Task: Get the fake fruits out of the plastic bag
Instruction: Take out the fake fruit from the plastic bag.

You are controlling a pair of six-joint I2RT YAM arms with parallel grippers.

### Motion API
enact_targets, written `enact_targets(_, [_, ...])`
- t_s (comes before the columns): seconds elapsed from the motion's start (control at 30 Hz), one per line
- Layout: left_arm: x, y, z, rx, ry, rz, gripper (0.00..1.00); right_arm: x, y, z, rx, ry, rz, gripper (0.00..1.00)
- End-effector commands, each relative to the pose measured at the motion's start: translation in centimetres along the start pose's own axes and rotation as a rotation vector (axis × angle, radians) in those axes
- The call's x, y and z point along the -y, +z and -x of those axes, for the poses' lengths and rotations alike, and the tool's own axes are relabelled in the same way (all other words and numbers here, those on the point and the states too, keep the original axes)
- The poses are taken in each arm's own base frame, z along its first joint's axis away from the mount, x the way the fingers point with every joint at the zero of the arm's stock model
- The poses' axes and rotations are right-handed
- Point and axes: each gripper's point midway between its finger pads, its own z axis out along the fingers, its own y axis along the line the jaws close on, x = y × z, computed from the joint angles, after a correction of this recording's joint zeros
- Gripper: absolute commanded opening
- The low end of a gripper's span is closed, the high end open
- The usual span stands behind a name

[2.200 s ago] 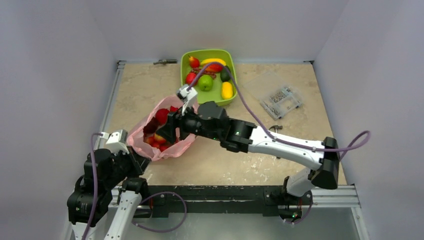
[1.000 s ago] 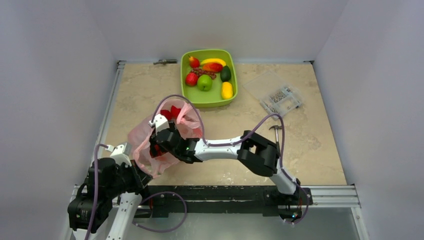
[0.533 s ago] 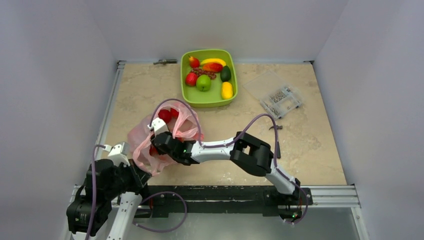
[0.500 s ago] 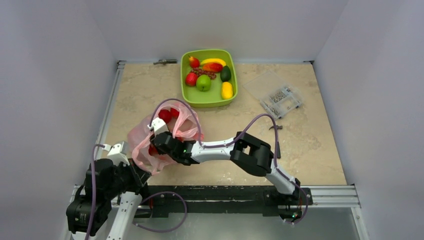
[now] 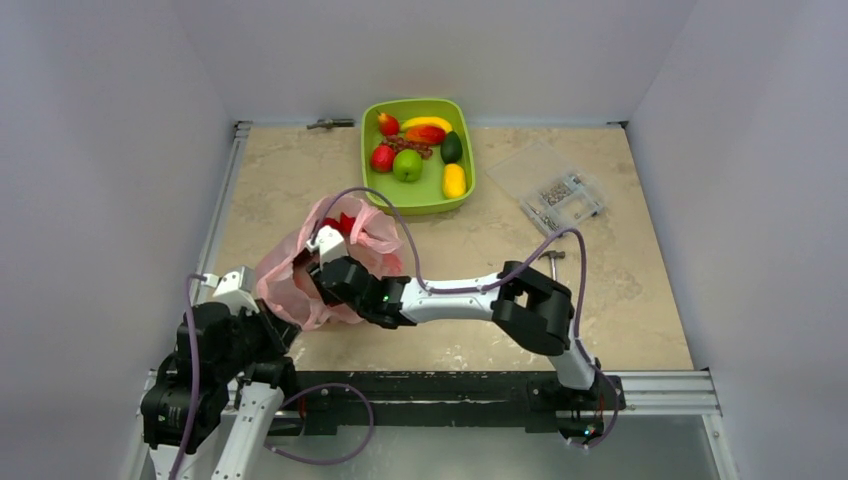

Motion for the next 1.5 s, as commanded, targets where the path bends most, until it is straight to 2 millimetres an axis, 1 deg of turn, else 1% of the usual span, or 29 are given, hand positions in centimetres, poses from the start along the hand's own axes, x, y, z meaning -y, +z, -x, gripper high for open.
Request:
enact_targets(0.0, [0.3, 0.5, 1.2, 0.052, -0.005, -0.014, 0.0, -0.3, -3.0, 5.3, 0.099, 0.085, 0.036, 0.05])
enact_targets(0.17, [0.4, 0.6, 1.0, 0.051, 0.016, -0.03, 0.0, -0.2, -5.4, 7.5, 0.136, 0.123, 0.074, 0.02])
enact_targets(0.27, [0.5, 0.7, 1.0, 0.058, 0.027, -0.037, 0.0, 0.1, -6.5, 8.6, 0.156, 0.138, 0.08, 0.02])
enact_targets(0.53, [0.6, 0.7, 0.9, 0.052, 0.031, -0.048, 0.0, 0.2, -9.6, 12.4, 0.227, 0.194, 0.12, 0.01])
enact_targets(0.7, [0.6, 0.8, 0.9, 0.051, 0.023, -0.048, 0.0, 0.4, -11.5, 15.3, 0.276, 0.208, 0.138, 0.0])
enact_targets(0.97, [0.6, 0.9, 0.8, 0.042, 0.026, -0.049, 0.0, 0.0, -15.4, 20.9, 0.361, 0.237, 0.204, 0.0])
enact_targets(1.1, [0.6, 0.9, 0.8, 0.044, 0.029, -0.051, 0.0, -0.2, -17.9, 25.0, 0.434, 0.247, 0.243, 0.0])
enact_targets(1.17, [0.7, 0.9, 0.8, 0.044, 0.03, -0.053, 0.0, -0.1, -18.8, 27.1, 0.466, 0.244, 0.24, 0.0])
enact_targets(1.27, [0.7, 0.9, 0.7, 0.04, 0.03, -0.057, 0.0, 0.5, -19.5, 30.1, 0.512, 0.242, 0.21, 0.0])
enact_targets(1.3, [0.8, 0.9, 0.7, 0.041, 0.032, -0.06, 0.0, 0.9, -19.9, 31.4, 0.538, 0.245, 0.193, 0.0])
enact_targets(1.4, [0.8, 0.8, 0.6, 0.036, 0.038, -0.065, 0.0, 3.1, -19.5, 33.3, 0.592, 0.256, 0.119, 0.0])
enact_targets(1.47, [0.8, 0.9, 0.6, 0.036, 0.04, -0.066, 0.0, 5.4, -18.4, 34.3, 0.622, 0.283, 0.062, 0.0])
